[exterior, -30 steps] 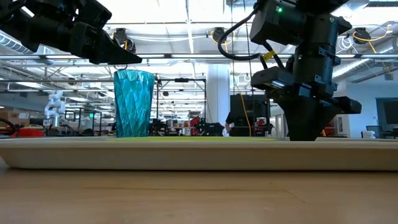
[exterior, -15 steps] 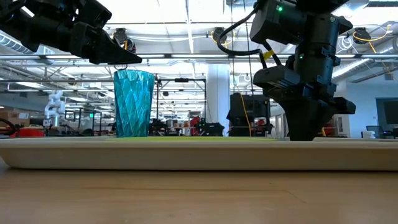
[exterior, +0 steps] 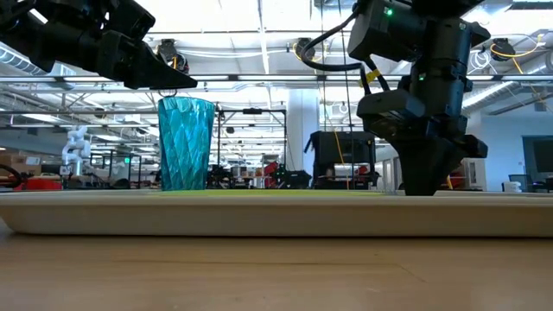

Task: Pick and place plate/cup/fork/spoon on tray
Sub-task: Put the iridescent fork on the gray serving tray

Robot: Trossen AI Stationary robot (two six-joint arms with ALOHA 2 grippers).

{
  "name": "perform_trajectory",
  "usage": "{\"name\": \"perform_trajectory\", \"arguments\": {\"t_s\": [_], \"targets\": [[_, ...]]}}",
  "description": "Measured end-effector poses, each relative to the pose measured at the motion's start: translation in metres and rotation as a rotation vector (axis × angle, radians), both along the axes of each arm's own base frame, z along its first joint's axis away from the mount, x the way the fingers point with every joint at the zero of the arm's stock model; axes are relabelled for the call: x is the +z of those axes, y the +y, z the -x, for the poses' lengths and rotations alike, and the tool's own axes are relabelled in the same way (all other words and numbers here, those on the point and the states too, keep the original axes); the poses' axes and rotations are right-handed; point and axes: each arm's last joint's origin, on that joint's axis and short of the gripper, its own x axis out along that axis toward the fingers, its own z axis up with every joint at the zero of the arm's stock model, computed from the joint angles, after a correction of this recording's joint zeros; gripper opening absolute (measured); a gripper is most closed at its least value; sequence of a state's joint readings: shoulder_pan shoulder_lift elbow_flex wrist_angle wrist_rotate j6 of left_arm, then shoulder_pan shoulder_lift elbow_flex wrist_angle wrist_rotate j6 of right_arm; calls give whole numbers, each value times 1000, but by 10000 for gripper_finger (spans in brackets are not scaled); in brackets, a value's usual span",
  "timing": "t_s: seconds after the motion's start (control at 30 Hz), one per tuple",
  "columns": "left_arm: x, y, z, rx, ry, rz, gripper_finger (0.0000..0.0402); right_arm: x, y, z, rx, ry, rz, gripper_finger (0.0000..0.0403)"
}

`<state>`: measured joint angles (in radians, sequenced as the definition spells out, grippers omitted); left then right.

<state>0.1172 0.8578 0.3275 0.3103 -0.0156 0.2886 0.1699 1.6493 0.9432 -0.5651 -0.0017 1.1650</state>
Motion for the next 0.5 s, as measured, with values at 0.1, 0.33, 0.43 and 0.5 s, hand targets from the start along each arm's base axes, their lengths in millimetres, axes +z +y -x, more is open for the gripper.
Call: {"name": "perform_trajectory", "arguments": {"t_s": [0.1,0.33,0.43,0.5], "targets": [[0,0,0,0,0,0,147,0,0,1,15,7,5,27],[0,0,0,0,0,0,147,0,0,1,47,9,12,27],[0,0,0,0,0,0,147,0,0,1,32,4,8,27],[0,0,0,0,0,0,147,2,0,1,6,-5,1,27]]}}
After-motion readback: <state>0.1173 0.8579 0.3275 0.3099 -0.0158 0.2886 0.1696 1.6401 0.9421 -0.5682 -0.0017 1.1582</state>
